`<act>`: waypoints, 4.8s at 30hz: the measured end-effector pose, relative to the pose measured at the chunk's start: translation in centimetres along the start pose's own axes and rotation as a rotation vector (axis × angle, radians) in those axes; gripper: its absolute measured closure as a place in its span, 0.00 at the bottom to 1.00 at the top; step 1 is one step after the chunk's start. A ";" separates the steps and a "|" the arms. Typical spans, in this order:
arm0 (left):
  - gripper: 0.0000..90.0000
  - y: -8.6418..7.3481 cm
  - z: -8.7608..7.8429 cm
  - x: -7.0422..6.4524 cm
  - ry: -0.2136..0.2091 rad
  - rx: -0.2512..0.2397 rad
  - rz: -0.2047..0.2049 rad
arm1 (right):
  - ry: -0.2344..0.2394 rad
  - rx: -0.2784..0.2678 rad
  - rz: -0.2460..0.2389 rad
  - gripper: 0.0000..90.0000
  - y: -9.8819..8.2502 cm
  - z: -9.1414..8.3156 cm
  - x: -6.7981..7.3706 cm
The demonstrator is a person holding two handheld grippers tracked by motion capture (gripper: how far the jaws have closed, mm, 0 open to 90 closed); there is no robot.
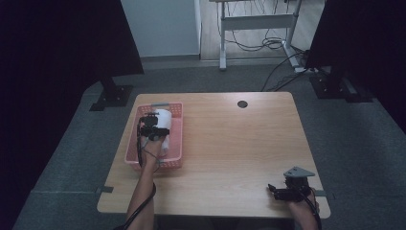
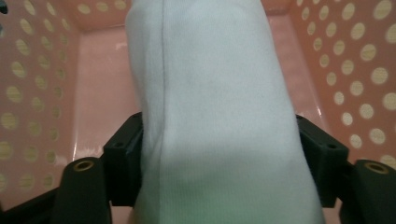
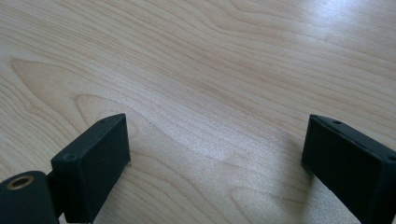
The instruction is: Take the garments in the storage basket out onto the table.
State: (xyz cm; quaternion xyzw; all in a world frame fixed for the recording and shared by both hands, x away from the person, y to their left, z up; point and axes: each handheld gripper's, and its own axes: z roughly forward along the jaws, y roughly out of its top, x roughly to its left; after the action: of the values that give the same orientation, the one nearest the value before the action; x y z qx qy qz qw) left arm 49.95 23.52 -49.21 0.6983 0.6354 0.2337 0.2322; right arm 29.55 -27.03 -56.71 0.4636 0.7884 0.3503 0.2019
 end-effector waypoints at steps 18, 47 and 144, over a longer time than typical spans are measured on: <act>0.37 1.0 -2.2 0.0 -0.041 -0.051 -0.059 | -0.001 0.000 0.001 0.08 0.0 0.0 0.0; 0.36 2.2 -6.8 -1.4 -0.080 -0.124 -0.021 | -0.002 0.000 0.001 0.08 0.0 0.0 0.0; 0.36 3.3 -9.3 -13.1 -0.176 -0.187 0.089 | 0.010 -0.003 -0.009 0.09 -0.1 -0.1 0.1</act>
State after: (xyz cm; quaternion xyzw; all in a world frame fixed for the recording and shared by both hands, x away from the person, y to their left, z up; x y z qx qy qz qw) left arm 45.62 10.46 -40.29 0.7191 0.5562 0.2397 0.3407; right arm 29.39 -27.04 -56.70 0.4582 0.7909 0.3527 0.2002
